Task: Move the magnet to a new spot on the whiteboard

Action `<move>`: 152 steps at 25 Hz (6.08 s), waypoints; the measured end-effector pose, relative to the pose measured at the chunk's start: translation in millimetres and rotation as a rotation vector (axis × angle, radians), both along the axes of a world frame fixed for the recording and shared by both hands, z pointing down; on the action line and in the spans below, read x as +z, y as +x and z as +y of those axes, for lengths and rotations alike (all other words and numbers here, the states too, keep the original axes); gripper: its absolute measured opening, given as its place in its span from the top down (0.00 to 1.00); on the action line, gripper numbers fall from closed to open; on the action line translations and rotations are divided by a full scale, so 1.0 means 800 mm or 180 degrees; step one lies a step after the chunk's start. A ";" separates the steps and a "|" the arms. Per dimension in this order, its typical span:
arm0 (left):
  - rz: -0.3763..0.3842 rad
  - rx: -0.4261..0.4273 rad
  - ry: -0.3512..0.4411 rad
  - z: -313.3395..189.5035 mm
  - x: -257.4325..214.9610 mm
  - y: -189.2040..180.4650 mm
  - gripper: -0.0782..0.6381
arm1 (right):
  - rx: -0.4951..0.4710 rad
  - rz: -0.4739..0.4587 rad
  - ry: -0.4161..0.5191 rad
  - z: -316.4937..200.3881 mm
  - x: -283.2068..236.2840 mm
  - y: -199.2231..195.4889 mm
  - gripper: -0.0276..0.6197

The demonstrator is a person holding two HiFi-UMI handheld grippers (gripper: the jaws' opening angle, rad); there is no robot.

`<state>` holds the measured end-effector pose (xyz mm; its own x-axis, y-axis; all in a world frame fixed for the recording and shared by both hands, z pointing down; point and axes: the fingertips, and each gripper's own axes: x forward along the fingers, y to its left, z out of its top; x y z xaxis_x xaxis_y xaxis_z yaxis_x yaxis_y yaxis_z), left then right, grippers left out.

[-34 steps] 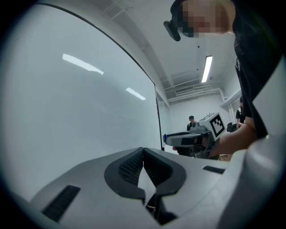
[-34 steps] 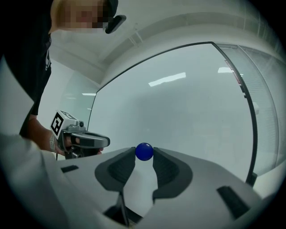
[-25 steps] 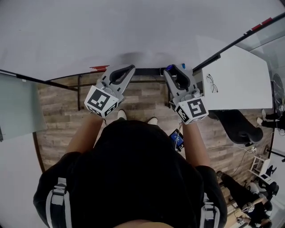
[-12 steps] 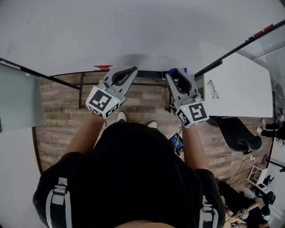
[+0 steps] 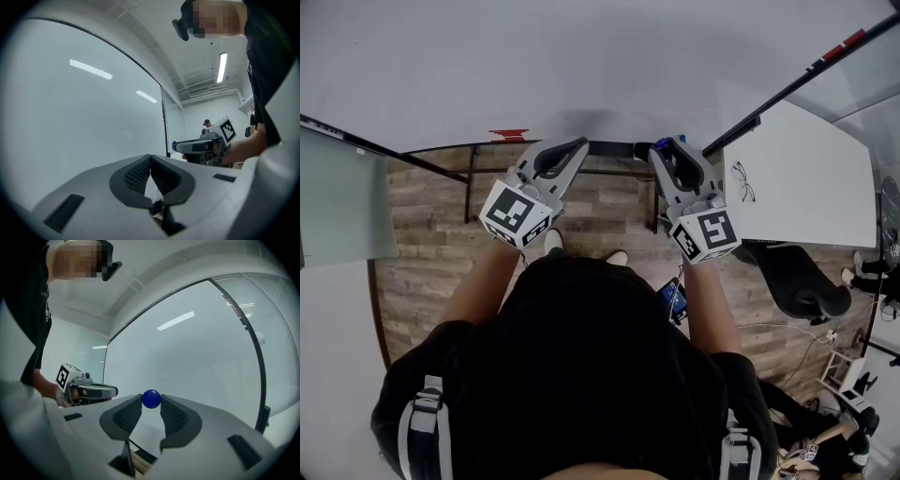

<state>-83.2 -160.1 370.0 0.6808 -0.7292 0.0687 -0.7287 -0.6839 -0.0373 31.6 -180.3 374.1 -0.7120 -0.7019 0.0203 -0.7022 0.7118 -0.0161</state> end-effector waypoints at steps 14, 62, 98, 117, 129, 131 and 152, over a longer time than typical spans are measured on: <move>0.0050 0.0342 0.0104 0.000 -0.025 0.138 0.88 | 0.0285 0.0011 -0.0001 -0.001 -0.010 0.106 0.77; 0.0068 0.0429 0.0271 -0.164 0.000 0.324 0.88 | 0.1523 0.0174 -0.0068 -0.212 0.024 0.279 0.77; 0.0114 0.0477 0.0330 -0.096 -0.039 0.262 0.88 | 0.1100 0.0258 0.0352 -0.099 -0.047 0.233 0.79; 0.0221 0.0632 0.0285 0.009 -0.043 0.226 0.88 | 0.0440 -0.0037 0.0324 0.040 -0.041 0.168 0.96; 0.0194 0.0684 0.0239 0.027 -0.033 0.220 0.88 | 0.0373 -0.0122 0.0256 0.056 -0.036 0.161 0.96; 0.0205 0.0690 0.0229 0.026 -0.034 0.220 0.88 | 0.0365 -0.0097 0.0280 0.056 -0.035 0.160 0.96; 0.0170 0.0656 0.0245 0.012 -0.033 0.213 0.88 | 0.0330 -0.0044 0.0307 0.053 -0.044 0.154 0.96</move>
<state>87.2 -150.5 343.4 0.8171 -0.5760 -0.0220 -0.5762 -0.8151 -0.0602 154.8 -137.9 339.0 -0.6352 -0.7700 -0.0601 -0.7723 0.6341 0.0388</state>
